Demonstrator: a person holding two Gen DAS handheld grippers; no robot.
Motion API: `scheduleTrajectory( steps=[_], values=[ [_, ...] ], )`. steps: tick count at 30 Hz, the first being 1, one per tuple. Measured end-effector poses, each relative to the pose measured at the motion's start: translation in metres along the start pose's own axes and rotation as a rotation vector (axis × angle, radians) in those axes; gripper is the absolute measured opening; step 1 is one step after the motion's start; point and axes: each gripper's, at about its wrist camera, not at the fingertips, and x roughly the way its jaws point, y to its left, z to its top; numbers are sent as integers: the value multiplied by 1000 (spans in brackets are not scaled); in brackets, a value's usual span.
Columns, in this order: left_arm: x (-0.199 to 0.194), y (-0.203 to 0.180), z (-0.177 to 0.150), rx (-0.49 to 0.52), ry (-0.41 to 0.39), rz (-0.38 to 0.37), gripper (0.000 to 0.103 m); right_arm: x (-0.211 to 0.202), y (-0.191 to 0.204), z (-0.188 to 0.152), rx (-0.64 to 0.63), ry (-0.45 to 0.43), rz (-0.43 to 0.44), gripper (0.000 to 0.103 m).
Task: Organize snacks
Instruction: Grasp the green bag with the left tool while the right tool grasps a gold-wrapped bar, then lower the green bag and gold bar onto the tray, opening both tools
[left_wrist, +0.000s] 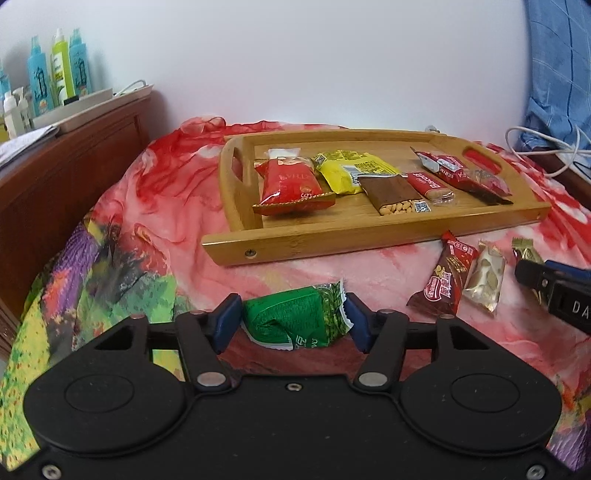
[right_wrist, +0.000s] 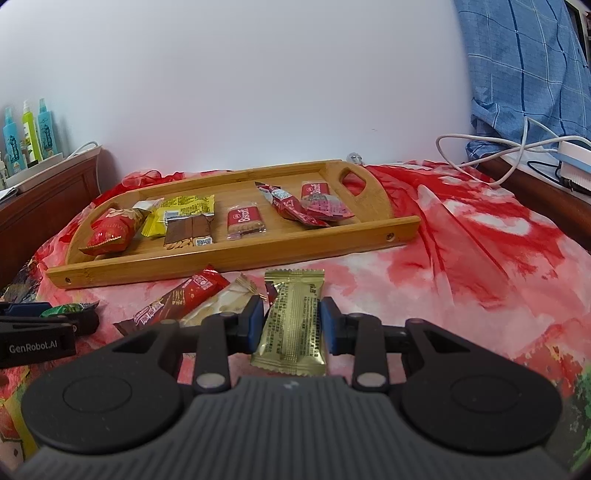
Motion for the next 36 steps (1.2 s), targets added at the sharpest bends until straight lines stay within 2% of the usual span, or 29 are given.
scheduleTrajectory(
  steps=[5,11,13,24,32,36],
  values=[
    [-10,-2,1,0,-30,5,44,-4,-2,2,25,-21,6,38],
    [-23,-4,11,-1,-66,5,26,-9,-7,9,54,-48,18,38],
    [-26,-4,15,-7,-69,-5,24,-10,-8,11,61,-50,22,38],
    [-35,-7,23,-8,-82,-45,19,-12,-12,19,96,-62,40,37],
    [-44,-11,46,-8,-126,-88,18,-10,-18,36,145,-80,55,36],
    [-42,-9,61,-39,-131,-104,18,-7,-22,48,159,-82,76,36]
  ],
)
